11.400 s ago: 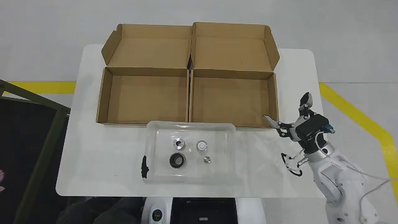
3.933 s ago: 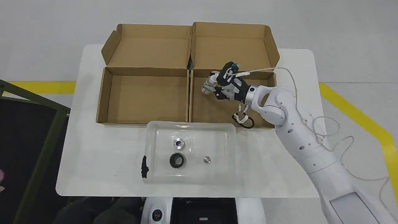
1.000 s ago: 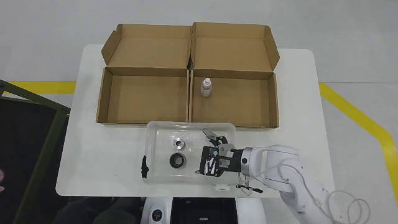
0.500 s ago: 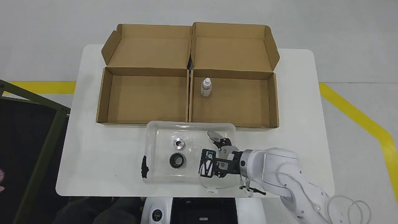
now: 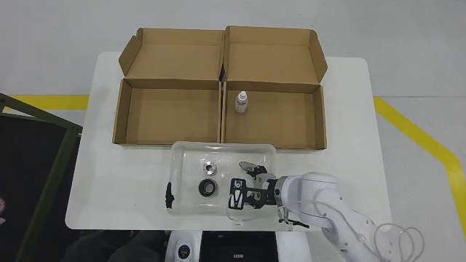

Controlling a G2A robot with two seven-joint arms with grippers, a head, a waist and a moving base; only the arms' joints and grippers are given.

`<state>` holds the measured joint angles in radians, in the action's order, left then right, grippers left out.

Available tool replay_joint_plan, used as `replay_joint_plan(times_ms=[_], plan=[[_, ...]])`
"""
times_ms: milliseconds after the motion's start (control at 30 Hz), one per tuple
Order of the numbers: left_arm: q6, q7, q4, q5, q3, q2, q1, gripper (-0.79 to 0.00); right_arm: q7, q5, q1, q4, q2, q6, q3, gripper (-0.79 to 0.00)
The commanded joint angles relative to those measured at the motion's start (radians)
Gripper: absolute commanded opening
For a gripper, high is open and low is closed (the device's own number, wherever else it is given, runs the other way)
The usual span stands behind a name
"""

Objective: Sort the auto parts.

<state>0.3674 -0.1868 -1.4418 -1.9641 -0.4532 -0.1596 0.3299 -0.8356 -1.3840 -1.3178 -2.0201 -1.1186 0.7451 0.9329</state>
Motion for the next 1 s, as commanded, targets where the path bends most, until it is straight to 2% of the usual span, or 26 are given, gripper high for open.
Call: replay_joint_plan(times_ms=[0,200,267,400,667,700,733,767,967], plan=[[0.0,0.0,0.0,0.0,0.0,0.0,0.0,0.0,-0.011,0.0,0.007,0.004,-0.001,-0.003,-0.01,-0.157],[0.0,0.0,0.0,0.0,0.0,0.0,0.0,0.0,-0.044,0.005,0.026,0.027,-0.004,-0.009,-0.034,-0.206],[0.0,0.0,0.0,0.0,0.0,0.0,0.0,0.0,-0.048,0.011,0.032,0.035,-0.004,-0.01,-0.041,-0.265],[0.0,0.0,0.0,0.0,0.0,0.0,0.0,0.0,-0.066,0.021,0.043,0.049,-0.006,-0.001,-0.057,-0.446],[0.0,0.0,0.0,0.0,0.0,0.0,0.0,0.0,-0.089,0.037,0.059,0.054,-0.005,-0.004,-0.069,-0.588],[0.0,0.0,0.0,0.0,0.0,0.0,0.0,0.0,-0.091,0.039,0.06,0.052,-0.005,-0.005,-0.069,-0.628],[0.0,0.0,0.0,0.0,0.0,0.0,0.0,0.0,-0.091,0.04,0.062,0.049,-0.005,-0.004,-0.07,-0.723],[0.0,0.0,0.0,0.0,0.0,0.0,0.0,0.0,-0.09,0.042,0.062,0.046,-0.004,-0.003,-0.071,-0.785],[0.0,0.0,0.0,0.0,0.0,0.0,0.0,0.0,-0.066,0.066,0.065,0.027,-0.002,0.008,-0.075,-0.785]])
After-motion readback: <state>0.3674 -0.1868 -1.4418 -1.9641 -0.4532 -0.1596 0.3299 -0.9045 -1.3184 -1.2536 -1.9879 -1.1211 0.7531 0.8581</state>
